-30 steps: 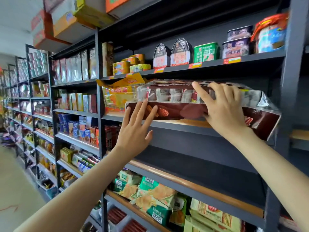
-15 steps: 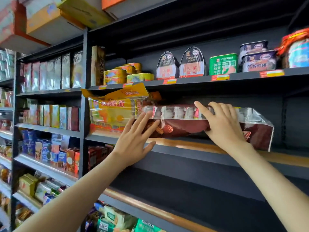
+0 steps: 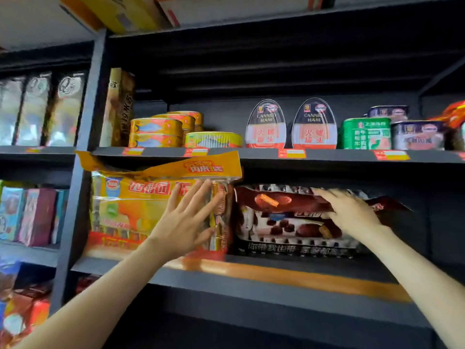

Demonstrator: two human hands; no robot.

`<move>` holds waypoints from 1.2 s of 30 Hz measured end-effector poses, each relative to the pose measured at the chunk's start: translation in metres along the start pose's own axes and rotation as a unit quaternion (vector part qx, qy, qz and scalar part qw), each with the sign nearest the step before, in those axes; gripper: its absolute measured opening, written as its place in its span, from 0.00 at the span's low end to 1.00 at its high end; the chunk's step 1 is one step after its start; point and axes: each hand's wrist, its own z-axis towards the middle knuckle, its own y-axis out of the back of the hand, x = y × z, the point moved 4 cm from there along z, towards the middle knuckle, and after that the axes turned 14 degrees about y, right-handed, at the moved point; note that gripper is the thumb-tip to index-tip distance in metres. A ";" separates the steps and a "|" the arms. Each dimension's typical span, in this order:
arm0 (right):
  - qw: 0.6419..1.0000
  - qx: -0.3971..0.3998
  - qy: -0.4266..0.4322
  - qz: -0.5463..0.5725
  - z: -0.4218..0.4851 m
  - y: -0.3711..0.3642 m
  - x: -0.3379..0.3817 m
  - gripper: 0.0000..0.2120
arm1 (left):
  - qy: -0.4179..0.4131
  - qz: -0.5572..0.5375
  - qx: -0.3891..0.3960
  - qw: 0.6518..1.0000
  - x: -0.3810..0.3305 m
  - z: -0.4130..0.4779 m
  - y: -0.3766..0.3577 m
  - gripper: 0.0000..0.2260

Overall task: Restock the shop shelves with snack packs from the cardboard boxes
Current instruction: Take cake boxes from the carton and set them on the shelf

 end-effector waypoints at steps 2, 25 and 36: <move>0.999 -0.014 -0.022 -0.039 0.016 -0.005 0.000 0.28 | -0.020 -0.018 -0.039 0.999 0.003 0.003 -0.006 0.29; 0.877 0.132 0.375 -0.271 0.114 -0.102 0.095 0.59 | -0.051 -0.035 -0.163 0.985 0.004 0.006 -0.024 0.30; 0.845 0.272 0.342 -0.309 0.115 -0.130 0.052 0.58 | -0.045 -0.028 -0.162 0.985 0.003 0.005 -0.024 0.31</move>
